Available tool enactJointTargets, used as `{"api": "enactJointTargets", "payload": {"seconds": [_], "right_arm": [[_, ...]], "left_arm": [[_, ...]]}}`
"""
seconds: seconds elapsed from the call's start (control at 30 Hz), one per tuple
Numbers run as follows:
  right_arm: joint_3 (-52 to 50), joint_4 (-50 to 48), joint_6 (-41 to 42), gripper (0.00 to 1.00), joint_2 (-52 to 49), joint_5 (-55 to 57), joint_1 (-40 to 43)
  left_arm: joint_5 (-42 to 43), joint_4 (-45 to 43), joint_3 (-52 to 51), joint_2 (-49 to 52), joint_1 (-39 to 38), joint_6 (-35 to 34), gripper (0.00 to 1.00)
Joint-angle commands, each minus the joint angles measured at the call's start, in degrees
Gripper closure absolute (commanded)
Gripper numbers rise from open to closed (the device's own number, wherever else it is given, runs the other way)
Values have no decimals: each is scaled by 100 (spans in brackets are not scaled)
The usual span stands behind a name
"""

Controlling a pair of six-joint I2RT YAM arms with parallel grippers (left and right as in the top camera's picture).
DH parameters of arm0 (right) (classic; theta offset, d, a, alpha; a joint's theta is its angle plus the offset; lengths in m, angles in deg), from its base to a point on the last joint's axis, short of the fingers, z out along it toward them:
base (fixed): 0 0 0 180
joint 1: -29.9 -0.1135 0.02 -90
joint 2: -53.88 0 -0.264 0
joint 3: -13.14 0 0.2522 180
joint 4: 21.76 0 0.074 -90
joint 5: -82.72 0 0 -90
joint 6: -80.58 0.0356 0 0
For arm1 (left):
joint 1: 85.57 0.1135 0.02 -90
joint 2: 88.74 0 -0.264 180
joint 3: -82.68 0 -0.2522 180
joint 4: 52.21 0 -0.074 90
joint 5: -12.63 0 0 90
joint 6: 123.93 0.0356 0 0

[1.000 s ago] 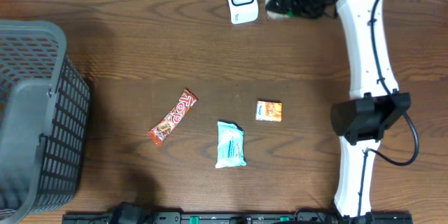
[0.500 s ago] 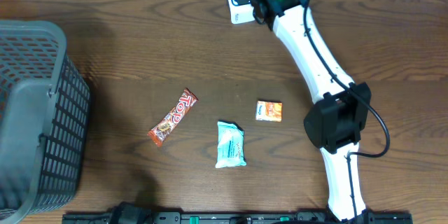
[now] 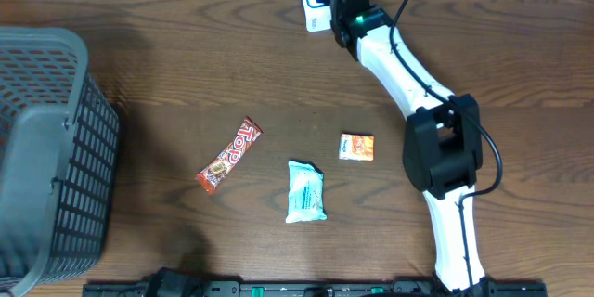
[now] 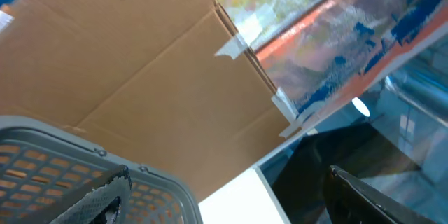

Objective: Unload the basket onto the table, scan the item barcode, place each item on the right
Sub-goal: 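Hold the jar label facing the white scanner with the right gripper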

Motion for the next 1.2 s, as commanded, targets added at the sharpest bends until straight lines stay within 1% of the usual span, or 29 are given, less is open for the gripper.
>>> {"api": "enactJointTargets", "payload": {"seconds": [0.0,0.43,0.6,0.73,0.9,0.97,1.03,1.13,1.17], "right_arm": [[-26,-170,44,45,-173,92,-39],[-26,-546,22,48,-481,48,-74],[-20,-424,20,47,-463,50,-96],[2,177,22,47,-254,46,-96],[2,1058,22,46,398,55,-55],[2,1582,24,44,780,61,-13],[2,2374,101,44,1248,234,68],[2,3486,544,47,1788,713,245],[2,3958,839,47,2000,903,354]], "left_arm": [[118,-9,-114,11,-13,-223,13],[118,-9,-166,9,-13,-225,12],[118,-9,-234,9,-13,-376,12],[118,-9,-240,9,-13,-398,12],[118,-9,-240,9,-13,-398,12],[118,-11,-240,9,-13,-398,12],[118,-11,-240,9,-13,-396,12],[118,-9,-245,9,-13,-413,12],[118,-9,-258,9,-13,-459,12]]}}
